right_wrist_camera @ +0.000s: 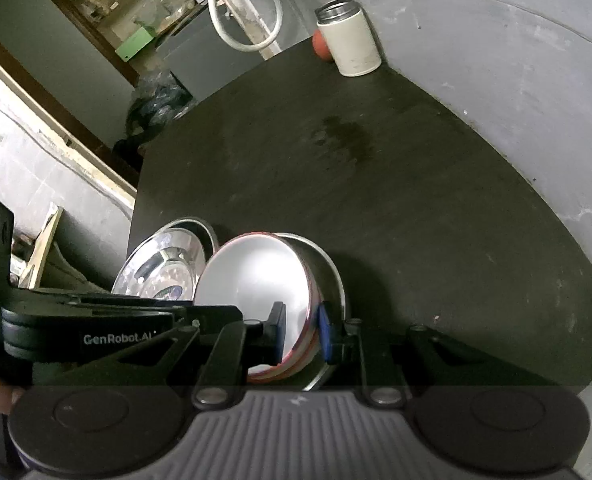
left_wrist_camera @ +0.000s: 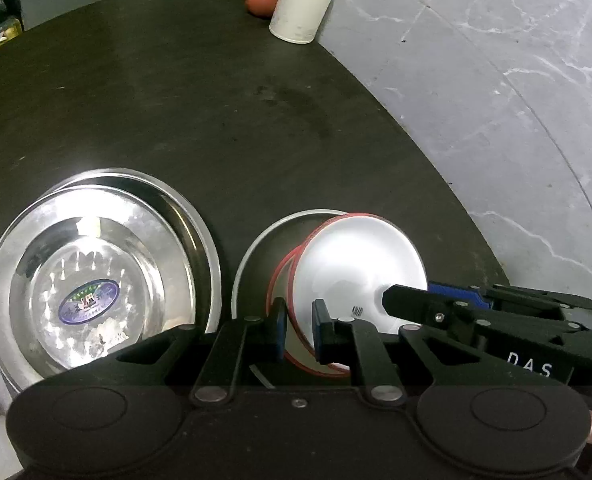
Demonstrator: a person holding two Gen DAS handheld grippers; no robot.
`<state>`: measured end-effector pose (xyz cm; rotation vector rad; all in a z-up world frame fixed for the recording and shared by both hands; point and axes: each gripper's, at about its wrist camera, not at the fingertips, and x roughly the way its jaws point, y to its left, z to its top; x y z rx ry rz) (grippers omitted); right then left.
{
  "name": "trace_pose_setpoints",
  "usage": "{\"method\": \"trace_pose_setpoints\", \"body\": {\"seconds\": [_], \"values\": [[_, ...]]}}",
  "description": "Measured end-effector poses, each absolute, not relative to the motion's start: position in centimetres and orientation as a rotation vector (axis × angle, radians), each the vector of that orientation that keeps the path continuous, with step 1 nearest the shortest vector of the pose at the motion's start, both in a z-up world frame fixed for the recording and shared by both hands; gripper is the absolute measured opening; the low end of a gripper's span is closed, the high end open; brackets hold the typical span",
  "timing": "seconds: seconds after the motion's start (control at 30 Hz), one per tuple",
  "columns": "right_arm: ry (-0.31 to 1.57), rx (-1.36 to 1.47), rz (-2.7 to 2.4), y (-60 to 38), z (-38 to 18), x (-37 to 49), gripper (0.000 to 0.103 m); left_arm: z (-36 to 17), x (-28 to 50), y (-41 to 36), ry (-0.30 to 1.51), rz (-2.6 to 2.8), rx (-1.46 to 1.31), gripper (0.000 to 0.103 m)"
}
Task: Organize plates and bowls
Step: 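Carry the white bowl with both tools over the nested bowls on the plates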
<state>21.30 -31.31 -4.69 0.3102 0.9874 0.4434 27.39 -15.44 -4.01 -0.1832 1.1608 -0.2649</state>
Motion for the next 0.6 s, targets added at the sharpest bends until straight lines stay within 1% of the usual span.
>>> {"method": "trace_pose_setpoints", "body": {"seconds": [0.6], "values": [[0.996, 0.298, 0.498, -31.68, -4.72, 21.52, 0.026, -3.84, 27.49, -15.84, 1.175, -0.237, -0.175, 0.014]]}}
